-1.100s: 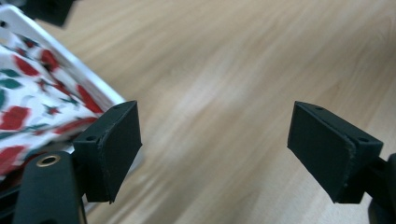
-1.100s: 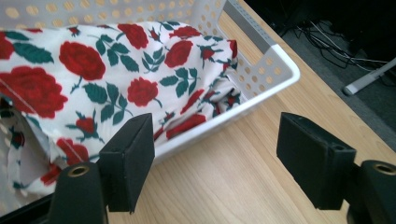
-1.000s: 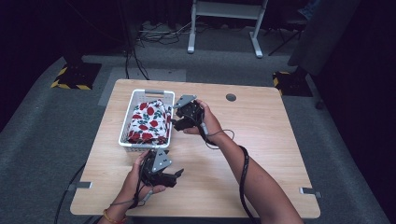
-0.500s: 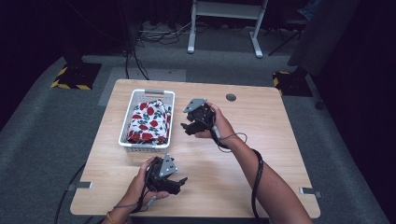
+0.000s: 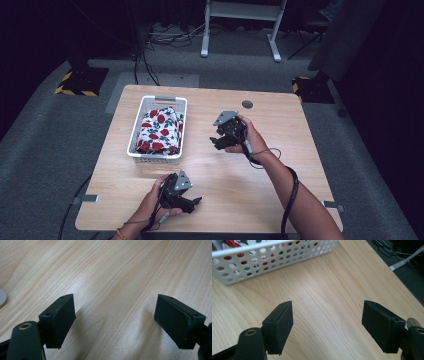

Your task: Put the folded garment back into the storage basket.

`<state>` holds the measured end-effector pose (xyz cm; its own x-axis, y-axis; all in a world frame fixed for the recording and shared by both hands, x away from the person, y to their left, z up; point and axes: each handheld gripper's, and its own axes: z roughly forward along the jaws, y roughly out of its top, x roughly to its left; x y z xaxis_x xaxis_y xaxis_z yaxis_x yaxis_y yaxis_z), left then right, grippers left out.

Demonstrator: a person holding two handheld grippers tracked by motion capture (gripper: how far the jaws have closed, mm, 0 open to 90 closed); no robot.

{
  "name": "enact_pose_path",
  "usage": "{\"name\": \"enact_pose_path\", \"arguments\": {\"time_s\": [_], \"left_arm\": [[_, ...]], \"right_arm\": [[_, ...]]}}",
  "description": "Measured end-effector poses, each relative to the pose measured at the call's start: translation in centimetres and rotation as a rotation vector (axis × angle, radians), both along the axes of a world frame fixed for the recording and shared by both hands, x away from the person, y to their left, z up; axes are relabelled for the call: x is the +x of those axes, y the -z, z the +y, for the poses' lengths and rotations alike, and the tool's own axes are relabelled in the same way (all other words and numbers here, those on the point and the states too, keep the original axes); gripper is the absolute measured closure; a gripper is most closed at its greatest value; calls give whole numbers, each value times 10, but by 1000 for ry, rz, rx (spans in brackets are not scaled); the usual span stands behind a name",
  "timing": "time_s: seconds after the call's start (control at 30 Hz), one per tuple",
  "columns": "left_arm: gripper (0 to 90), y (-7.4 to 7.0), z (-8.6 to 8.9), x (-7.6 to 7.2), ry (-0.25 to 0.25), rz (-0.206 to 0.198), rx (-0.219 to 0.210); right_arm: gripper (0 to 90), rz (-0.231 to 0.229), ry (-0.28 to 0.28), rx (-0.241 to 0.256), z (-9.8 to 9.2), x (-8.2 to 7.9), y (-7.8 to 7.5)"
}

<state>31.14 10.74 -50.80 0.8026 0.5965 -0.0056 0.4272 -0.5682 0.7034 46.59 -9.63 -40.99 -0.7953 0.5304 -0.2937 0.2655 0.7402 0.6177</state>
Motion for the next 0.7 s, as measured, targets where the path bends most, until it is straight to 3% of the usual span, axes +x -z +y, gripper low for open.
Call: {"name": "enact_pose_path", "arguments": {"time_s": [0.37,0.7], "left_arm": [[168,1,1,-1,-9,-3,-7],[168,1,1,-1,-7,-3,-6]], "right_arm": [[255,-16,39,-50,-36,-12,13],[251,-15,51,-78,-68,-28,38]]}}
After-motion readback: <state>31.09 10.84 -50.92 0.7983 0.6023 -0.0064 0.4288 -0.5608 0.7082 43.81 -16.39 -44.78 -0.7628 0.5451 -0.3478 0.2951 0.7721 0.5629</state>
